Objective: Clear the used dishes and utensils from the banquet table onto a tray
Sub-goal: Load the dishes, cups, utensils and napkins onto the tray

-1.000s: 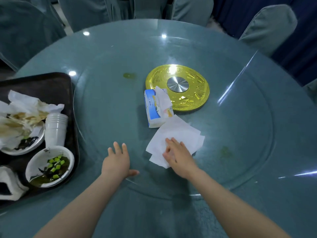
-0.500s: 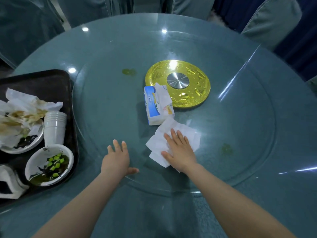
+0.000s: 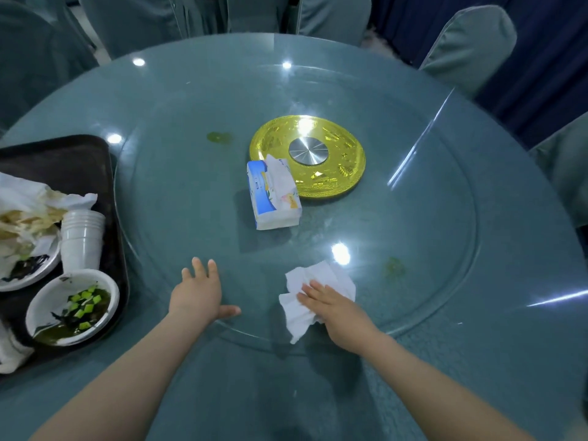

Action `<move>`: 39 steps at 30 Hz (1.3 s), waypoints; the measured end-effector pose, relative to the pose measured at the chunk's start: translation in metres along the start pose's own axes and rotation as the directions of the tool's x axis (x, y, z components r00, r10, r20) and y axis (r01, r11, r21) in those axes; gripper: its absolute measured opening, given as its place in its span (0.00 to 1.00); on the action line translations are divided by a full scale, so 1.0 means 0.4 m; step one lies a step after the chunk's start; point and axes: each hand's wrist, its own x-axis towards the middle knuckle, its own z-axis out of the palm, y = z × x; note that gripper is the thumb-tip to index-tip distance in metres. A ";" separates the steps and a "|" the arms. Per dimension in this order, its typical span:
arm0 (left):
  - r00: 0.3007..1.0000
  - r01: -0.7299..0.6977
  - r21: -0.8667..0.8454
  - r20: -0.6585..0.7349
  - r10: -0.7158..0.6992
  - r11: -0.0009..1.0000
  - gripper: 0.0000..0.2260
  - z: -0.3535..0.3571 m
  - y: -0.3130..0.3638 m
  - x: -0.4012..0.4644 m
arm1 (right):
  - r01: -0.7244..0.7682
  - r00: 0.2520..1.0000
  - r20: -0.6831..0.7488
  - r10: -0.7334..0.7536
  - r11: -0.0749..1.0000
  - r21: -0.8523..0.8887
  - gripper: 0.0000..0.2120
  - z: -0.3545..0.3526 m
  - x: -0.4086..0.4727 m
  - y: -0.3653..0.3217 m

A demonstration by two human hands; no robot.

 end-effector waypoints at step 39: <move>1.000 -0.007 0.035 -0.001 0.007 0.999 0.51 -0.010 -0.001 -0.010 | -0.697 0.645 -0.309 0.699 0.704 0.137 0.25 -0.086 -0.102 0.256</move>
